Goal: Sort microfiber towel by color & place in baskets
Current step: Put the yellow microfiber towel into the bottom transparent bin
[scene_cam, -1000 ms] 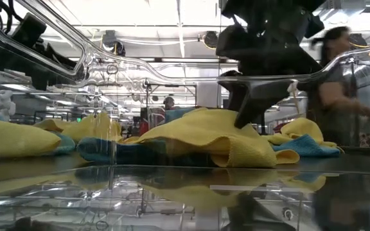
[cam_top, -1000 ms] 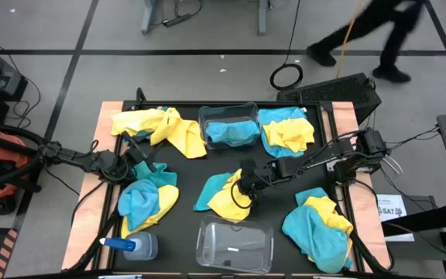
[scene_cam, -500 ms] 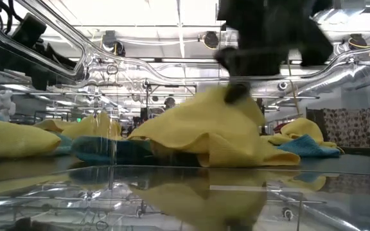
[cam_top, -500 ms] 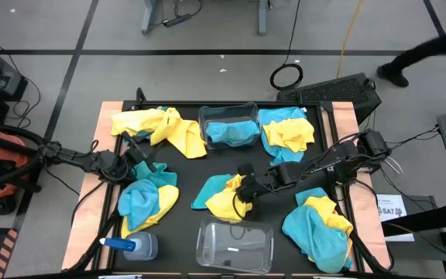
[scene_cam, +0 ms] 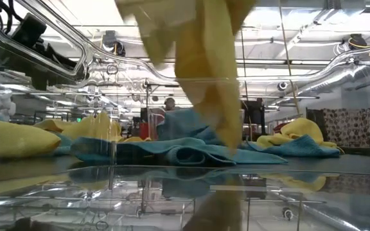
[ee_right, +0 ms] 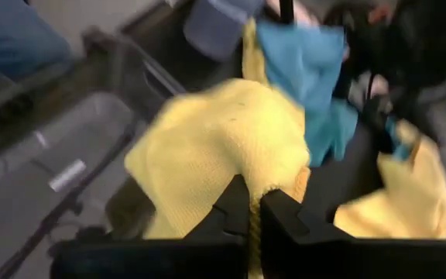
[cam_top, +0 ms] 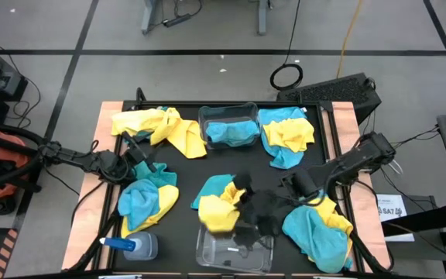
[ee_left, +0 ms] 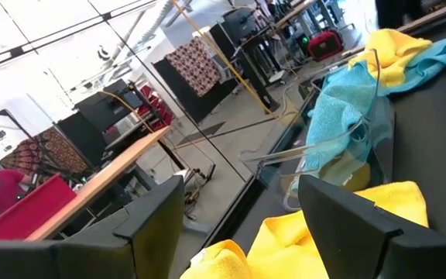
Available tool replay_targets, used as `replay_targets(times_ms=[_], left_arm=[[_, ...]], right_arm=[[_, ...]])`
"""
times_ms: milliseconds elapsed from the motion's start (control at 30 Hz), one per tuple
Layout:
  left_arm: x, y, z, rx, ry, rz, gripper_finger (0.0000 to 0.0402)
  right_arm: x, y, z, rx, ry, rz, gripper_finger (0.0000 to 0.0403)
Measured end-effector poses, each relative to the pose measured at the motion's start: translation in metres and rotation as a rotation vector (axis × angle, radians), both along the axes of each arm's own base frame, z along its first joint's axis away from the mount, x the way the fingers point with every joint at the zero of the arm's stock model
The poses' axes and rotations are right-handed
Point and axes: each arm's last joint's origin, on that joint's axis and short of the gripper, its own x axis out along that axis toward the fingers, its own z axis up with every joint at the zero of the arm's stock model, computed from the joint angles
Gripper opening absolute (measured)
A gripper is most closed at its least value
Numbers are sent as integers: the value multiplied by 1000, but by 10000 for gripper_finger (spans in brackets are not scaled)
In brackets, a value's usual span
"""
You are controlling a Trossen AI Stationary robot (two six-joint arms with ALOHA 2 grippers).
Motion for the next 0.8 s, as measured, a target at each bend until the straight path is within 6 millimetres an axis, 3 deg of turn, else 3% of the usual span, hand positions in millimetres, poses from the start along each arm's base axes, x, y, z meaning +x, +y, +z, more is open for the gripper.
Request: replay_targets(times_ms=[167, 367, 633, 800], left_arm=[[0, 0, 0, 0, -1, -1, 260], [0, 0, 0, 0, 0, -1, 260], [0, 0, 0, 0, -1, -1, 260], [0, 0, 0, 0, -1, -1, 260]], right_arm=[[-10, 21, 26, 14, -65, 167, 0], [-19, 38, 43, 69, -106, 349, 0], [-26, 51, 45, 157, -86, 503, 0], [-19, 54, 27, 150, 17, 474, 0]])
